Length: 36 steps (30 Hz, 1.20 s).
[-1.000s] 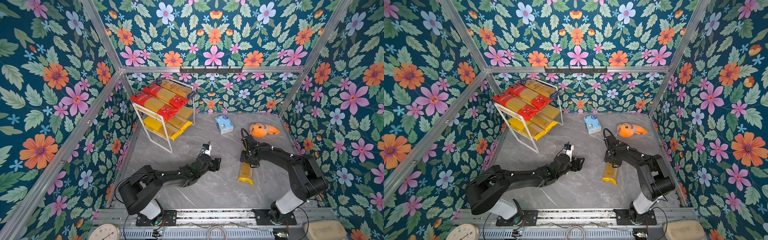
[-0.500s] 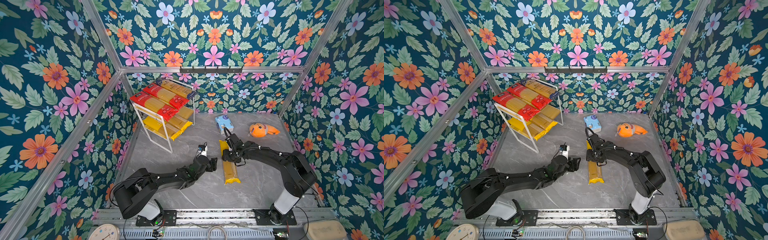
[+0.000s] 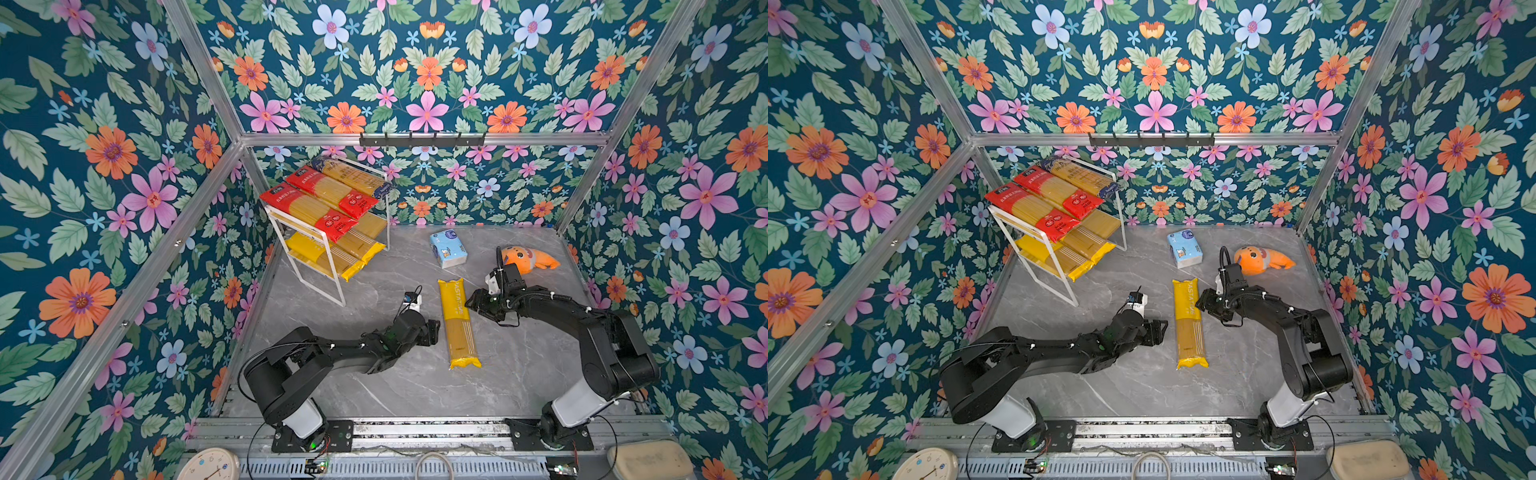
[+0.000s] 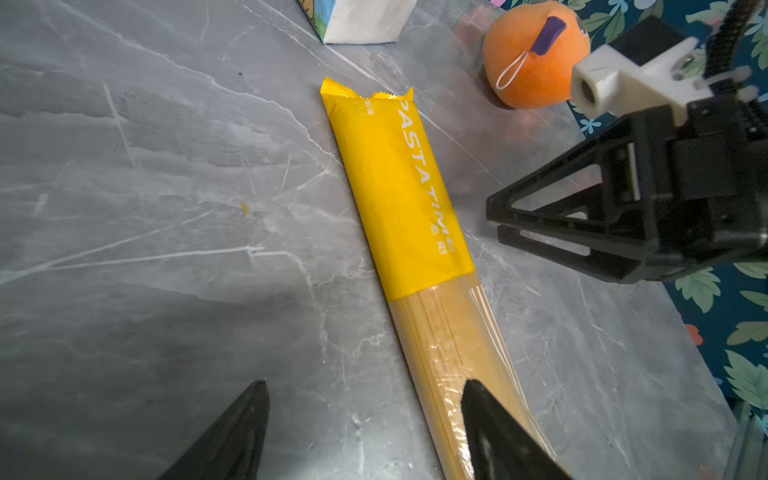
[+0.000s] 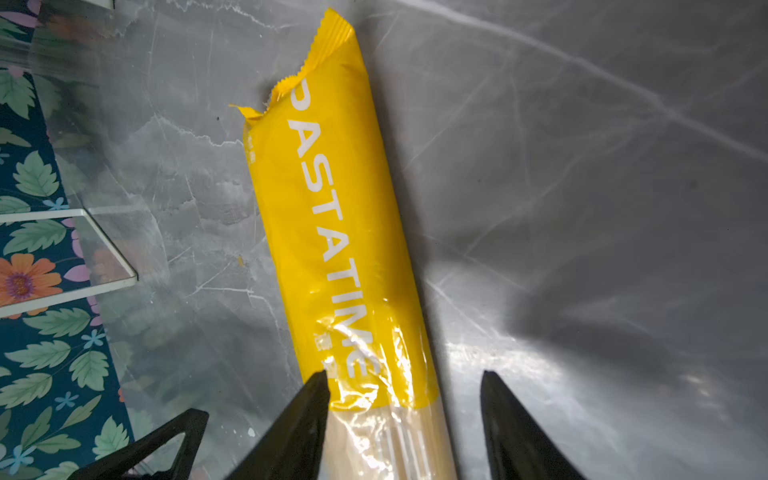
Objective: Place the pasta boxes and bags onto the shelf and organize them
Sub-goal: 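Grasp the last yellow PASTATIME pack on the table with the right gripper, then lift the yellow pack upright while the left gripper grasps its lower end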
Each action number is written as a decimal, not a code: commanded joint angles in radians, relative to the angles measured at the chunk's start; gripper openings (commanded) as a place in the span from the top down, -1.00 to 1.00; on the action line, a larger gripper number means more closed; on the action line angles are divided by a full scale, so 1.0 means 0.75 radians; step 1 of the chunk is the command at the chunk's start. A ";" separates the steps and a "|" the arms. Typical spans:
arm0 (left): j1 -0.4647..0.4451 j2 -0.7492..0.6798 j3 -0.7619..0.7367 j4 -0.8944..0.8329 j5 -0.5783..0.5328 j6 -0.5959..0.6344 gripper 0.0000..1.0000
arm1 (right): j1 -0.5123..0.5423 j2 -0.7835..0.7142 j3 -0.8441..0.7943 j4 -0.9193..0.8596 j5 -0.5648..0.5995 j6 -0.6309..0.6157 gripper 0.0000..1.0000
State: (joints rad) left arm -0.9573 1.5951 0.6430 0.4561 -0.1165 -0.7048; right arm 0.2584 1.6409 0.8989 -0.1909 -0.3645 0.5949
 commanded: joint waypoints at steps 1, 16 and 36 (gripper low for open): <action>0.000 0.000 0.004 0.030 0.022 -0.007 -0.52 | -0.003 0.072 -0.003 0.104 -0.080 -0.018 -0.17; 0.004 -0.036 -0.011 0.018 -0.012 0.021 -0.52 | 0.034 0.180 -0.070 0.359 -0.243 0.045 0.52; 0.311 -0.200 -0.377 0.792 0.479 -0.204 -0.57 | 0.181 -0.175 -0.119 0.978 -0.411 0.050 1.00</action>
State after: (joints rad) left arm -0.7307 1.4487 0.3668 0.8742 0.1471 -0.8230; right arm 0.3912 1.5375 0.8059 0.3328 -0.6109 0.6006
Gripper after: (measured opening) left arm 0.784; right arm 0.055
